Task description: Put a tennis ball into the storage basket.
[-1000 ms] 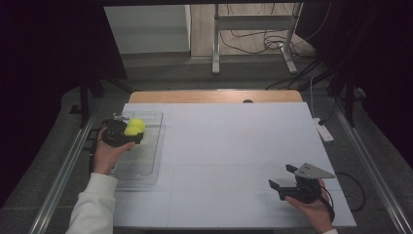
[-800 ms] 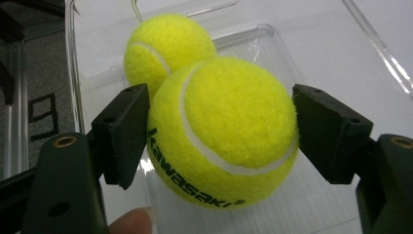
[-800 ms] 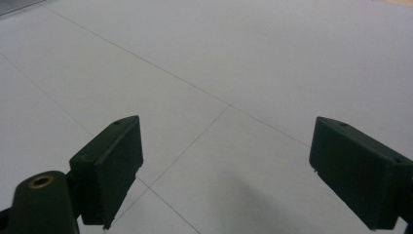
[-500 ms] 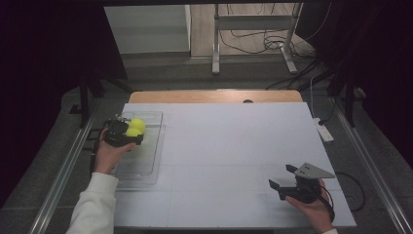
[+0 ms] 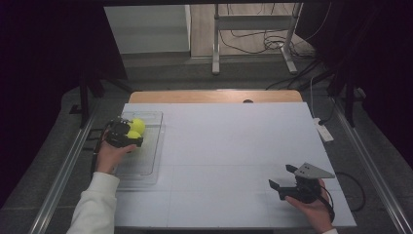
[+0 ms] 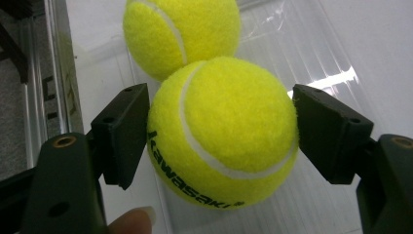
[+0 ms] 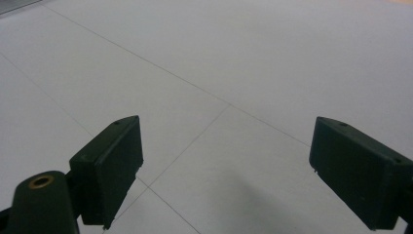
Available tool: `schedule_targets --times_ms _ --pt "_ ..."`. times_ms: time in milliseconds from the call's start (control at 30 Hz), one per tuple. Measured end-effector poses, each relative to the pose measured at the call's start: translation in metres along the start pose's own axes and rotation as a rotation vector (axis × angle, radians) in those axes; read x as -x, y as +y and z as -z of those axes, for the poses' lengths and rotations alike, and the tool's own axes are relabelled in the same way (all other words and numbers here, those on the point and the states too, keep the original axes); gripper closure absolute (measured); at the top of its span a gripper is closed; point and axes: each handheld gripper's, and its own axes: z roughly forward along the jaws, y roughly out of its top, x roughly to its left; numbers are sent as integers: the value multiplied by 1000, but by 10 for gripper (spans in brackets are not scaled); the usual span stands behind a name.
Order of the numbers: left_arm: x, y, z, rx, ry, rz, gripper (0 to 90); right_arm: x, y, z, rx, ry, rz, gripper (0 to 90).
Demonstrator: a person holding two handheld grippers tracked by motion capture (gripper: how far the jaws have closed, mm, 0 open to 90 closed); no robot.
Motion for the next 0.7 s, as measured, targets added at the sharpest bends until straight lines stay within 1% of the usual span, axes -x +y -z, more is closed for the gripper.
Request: schedule_targets --times_ms 267,567,700 --pt "1 -1 -6 -28 15 -2 254 0 0 0 0 0 1 125" --pt "1 -1 -6 -29 23 -2 250 0 0 0 0 0 1 125" --pt "2 -1 -6 -30 27 -2 232 0 0 0 0 0 2 125"
